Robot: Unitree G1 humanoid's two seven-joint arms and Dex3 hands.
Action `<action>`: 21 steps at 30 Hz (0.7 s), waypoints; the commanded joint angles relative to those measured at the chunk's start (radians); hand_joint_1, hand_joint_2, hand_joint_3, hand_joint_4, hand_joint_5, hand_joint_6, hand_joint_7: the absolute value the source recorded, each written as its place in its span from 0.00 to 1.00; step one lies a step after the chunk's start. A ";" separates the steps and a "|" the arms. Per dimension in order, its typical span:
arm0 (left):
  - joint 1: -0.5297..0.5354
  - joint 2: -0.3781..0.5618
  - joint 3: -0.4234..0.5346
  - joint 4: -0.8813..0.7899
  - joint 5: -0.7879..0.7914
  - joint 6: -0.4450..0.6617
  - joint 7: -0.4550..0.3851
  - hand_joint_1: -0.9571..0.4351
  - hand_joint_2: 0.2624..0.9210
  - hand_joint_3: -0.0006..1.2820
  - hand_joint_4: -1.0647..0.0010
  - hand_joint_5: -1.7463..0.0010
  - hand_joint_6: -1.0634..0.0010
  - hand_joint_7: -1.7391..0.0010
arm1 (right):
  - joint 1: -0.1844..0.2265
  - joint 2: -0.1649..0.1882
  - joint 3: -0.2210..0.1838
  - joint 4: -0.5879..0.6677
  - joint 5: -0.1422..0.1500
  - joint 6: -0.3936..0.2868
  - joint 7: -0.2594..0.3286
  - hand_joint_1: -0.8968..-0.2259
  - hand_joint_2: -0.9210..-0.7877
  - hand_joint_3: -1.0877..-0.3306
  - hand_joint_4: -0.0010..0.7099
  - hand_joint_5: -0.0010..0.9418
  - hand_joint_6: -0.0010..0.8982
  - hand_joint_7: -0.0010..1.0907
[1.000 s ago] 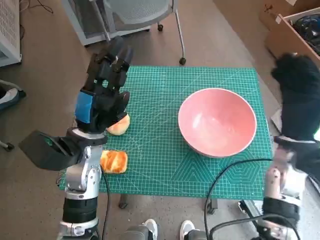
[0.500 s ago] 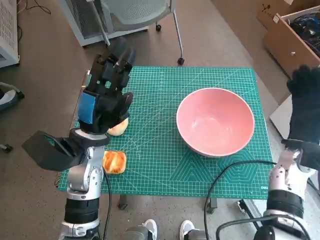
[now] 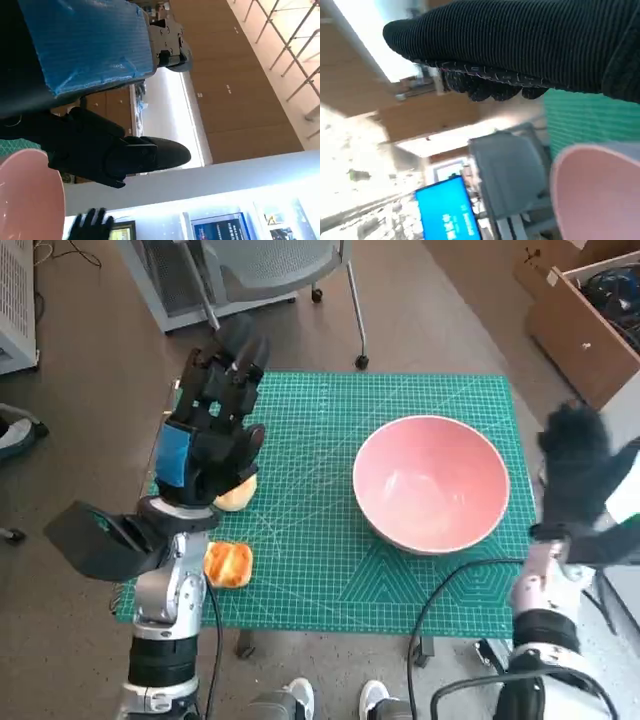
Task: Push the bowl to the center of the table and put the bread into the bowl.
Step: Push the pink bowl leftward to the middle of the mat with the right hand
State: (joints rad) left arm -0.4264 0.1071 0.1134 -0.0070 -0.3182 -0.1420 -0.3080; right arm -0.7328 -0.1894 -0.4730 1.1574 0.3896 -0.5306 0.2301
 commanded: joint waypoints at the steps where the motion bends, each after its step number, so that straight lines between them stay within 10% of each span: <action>1: 0.008 0.007 -0.001 -0.013 -0.001 0.010 -0.005 0.25 0.94 0.31 1.00 0.90 1.00 0.71 | 0.001 0.041 0.005 0.043 -0.006 0.042 -0.011 0.68 0.00 0.62 0.32 0.00 0.24 0.32; 21: 0.027 0.023 0.015 -0.034 -0.005 0.022 -0.003 0.24 0.95 0.30 1.00 0.90 1.00 0.69 | -0.047 0.133 0.045 0.075 -0.035 0.142 0.000 0.65 0.00 0.57 0.33 0.02 0.24 0.34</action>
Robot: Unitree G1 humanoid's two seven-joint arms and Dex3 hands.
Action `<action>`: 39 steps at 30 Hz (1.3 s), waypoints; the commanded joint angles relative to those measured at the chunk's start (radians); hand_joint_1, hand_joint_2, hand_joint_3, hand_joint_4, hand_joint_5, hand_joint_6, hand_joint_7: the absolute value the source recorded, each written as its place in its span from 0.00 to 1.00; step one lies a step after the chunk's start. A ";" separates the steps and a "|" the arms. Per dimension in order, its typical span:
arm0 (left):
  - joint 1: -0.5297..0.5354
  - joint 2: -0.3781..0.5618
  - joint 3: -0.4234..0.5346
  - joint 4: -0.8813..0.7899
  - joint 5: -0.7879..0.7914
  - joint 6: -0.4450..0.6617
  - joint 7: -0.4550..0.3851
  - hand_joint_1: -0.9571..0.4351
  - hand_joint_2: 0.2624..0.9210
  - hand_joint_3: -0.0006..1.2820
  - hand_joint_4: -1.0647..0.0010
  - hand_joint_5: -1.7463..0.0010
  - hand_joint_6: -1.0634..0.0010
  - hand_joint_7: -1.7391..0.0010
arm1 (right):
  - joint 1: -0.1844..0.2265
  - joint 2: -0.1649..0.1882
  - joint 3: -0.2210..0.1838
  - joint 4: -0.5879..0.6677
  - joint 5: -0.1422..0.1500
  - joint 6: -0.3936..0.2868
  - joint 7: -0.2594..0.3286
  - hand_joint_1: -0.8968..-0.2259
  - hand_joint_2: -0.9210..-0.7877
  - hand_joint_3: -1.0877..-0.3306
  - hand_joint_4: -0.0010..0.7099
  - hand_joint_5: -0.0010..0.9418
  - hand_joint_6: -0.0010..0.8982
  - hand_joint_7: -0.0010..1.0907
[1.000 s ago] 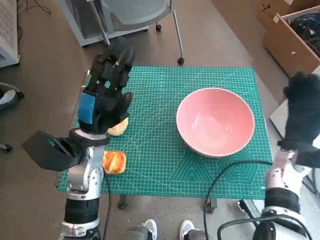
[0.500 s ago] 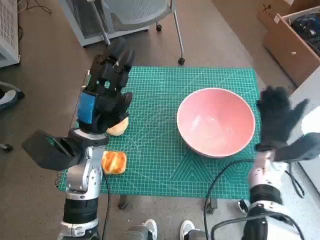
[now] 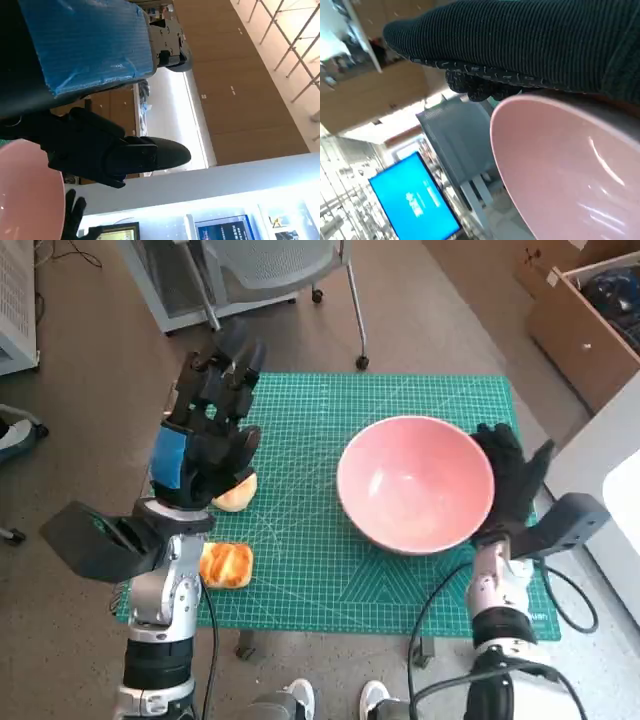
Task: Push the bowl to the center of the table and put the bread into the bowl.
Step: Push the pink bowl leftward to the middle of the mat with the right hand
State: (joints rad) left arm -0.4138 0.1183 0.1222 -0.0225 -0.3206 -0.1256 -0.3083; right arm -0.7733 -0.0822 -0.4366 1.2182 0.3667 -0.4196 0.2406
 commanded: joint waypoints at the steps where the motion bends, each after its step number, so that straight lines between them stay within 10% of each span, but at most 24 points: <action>1: 0.016 0.012 0.007 -0.019 -0.002 0.007 -0.003 0.24 0.95 0.30 1.00 0.90 1.00 0.69 | -0.010 0.030 0.010 0.013 -0.012 0.034 -0.010 0.65 0.00 0.58 0.34 0.02 0.24 0.34; 28: 0.033 0.024 0.005 -0.051 0.015 0.026 0.022 0.25 0.99 0.26 1.00 0.87 1.00 0.72 | -0.079 0.102 0.030 -0.006 -0.031 0.064 -0.024 0.68 0.00 0.52 0.36 0.01 0.18 0.44; 39: 0.034 0.026 0.001 -0.048 0.018 0.024 0.024 0.25 0.99 0.26 1.00 0.87 1.00 0.71 | -0.082 0.071 0.026 -0.011 -0.022 0.073 -0.003 0.68 0.00 0.52 0.38 0.01 0.19 0.45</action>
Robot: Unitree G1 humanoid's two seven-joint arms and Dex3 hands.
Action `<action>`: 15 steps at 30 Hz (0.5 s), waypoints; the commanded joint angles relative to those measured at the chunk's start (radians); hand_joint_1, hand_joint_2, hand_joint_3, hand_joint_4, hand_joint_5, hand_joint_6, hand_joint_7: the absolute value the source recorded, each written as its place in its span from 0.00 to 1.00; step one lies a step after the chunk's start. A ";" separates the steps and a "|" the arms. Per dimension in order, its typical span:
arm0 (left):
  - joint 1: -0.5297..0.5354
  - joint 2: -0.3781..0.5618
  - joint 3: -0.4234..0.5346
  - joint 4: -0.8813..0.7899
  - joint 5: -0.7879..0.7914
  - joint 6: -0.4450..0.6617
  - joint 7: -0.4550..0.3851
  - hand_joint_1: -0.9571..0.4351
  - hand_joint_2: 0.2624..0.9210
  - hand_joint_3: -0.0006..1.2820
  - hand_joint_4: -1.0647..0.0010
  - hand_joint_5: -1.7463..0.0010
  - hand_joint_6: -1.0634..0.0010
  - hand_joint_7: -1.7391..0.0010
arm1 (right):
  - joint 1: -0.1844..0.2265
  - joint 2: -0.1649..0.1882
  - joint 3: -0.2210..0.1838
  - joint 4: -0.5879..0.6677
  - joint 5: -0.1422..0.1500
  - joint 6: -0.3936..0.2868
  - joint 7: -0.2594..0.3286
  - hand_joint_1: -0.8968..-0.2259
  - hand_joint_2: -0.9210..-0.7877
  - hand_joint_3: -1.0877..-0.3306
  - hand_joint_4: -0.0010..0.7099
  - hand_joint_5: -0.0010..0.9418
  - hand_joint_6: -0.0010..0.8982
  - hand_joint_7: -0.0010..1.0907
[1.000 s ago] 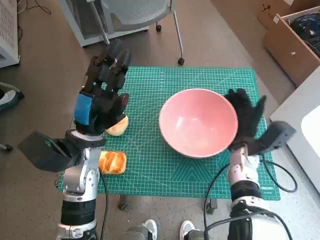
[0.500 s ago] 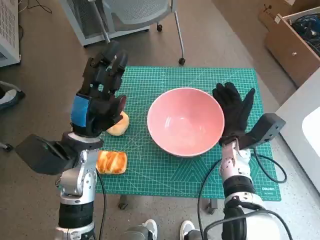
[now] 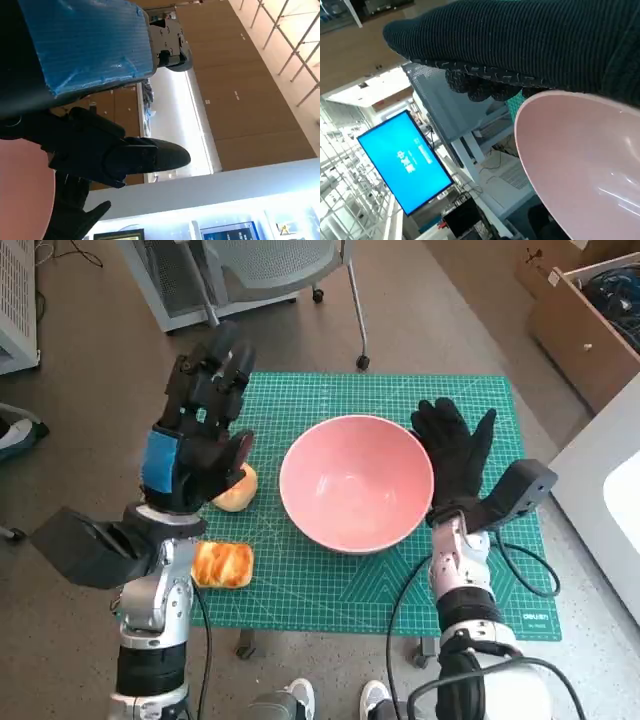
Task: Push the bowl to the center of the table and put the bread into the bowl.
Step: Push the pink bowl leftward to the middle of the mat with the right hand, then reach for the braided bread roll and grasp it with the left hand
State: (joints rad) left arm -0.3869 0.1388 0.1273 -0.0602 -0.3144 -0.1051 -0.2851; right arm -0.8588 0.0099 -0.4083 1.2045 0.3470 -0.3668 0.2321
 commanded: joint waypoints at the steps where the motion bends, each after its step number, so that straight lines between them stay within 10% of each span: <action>1: 0.008 0.006 -0.004 -0.009 0.012 0.003 0.000 0.25 0.99 0.26 1.00 0.87 1.00 0.71 | 0.005 -0.028 -0.004 0.000 0.000 0.020 0.007 0.68 0.00 0.53 0.38 0.01 0.19 0.45; 15: 0.013 0.017 0.001 -0.015 -0.004 0.016 -0.007 0.25 1.00 0.25 1.00 0.88 1.00 0.71 | 0.041 -0.076 -0.019 -0.176 0.008 -0.123 0.018 0.67 0.00 0.58 0.39 0.01 0.19 0.44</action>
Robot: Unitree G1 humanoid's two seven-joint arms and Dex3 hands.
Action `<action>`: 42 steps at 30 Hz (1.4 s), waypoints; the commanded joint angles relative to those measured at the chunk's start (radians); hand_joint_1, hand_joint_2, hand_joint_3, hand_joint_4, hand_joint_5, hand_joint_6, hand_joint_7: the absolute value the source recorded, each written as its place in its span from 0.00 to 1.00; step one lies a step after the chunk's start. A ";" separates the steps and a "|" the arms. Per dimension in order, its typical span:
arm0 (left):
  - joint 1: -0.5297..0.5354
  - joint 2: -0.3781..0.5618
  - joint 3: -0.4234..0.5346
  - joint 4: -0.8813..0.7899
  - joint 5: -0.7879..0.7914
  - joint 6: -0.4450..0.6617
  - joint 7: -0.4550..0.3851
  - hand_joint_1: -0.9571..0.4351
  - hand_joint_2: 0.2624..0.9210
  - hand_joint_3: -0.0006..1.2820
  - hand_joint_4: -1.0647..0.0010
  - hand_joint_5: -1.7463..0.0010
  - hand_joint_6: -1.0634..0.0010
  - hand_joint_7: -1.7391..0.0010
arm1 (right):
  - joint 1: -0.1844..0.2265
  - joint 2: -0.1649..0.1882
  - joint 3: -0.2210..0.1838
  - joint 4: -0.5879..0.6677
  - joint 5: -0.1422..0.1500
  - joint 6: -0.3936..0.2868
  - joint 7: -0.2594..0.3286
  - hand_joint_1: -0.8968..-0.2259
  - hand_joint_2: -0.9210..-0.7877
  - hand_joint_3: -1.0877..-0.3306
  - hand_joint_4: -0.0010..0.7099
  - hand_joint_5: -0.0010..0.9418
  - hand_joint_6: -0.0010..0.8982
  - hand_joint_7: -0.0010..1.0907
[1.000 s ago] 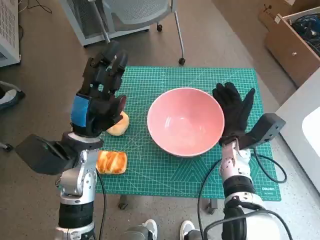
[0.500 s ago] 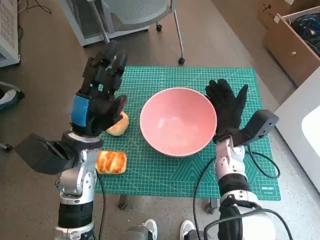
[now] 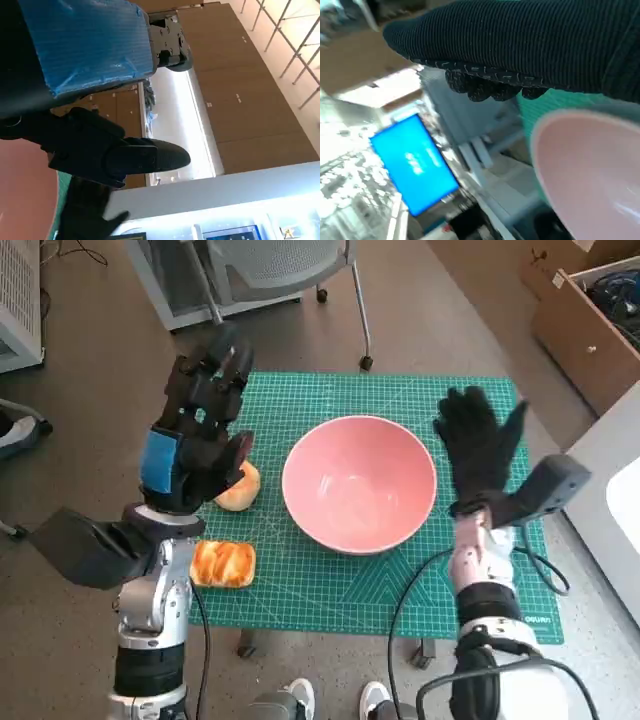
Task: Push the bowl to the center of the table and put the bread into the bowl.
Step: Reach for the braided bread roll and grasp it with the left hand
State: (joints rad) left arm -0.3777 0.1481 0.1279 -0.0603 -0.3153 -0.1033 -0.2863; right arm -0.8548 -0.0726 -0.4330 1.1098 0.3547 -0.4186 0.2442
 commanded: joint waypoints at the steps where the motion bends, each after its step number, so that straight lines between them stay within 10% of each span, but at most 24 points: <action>1: 0.000 0.011 0.003 -0.013 -0.006 0.018 -0.008 0.25 1.00 0.25 1.00 0.88 1.00 0.71 | 0.048 0.008 0.018 -0.125 -0.008 -0.102 0.015 0.67 0.00 0.58 0.39 0.01 0.19 0.44; 10: -0.026 0.033 0.017 -0.006 -0.007 0.037 -0.013 0.25 1.00 0.25 1.00 0.88 1.00 0.71 | 0.165 0.016 0.117 -0.450 -0.047 -0.197 0.057 0.66 0.00 0.54 0.36 0.01 0.16 0.45; 21: -0.038 0.174 0.029 -0.001 0.058 0.033 -0.076 0.24 0.96 0.24 1.00 0.88 1.00 0.73 | 0.272 0.034 0.213 -0.776 -0.028 -0.085 0.046 0.62 0.00 0.62 0.48 0.04 0.19 0.48; 28: -0.022 0.452 0.034 -0.046 0.190 0.076 -0.223 0.33 0.85 0.22 1.00 0.93 1.00 0.80 | 0.280 0.042 0.229 -0.814 -0.036 -0.065 0.035 0.61 0.00 0.65 0.50 0.04 0.19 0.49; 42: 0.147 0.649 0.083 -0.226 0.291 0.103 -0.307 0.39 0.75 0.15 0.92 0.93 1.00 0.72 | 0.253 0.053 0.240 -0.753 -0.048 -0.085 0.031 0.58 0.00 0.66 0.49 0.02 0.16 0.48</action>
State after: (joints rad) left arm -0.2736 0.7644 0.2005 -0.2364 -0.0418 -0.0043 -0.5709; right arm -0.6045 -0.0244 -0.1935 0.3300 0.3083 -0.5038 0.2803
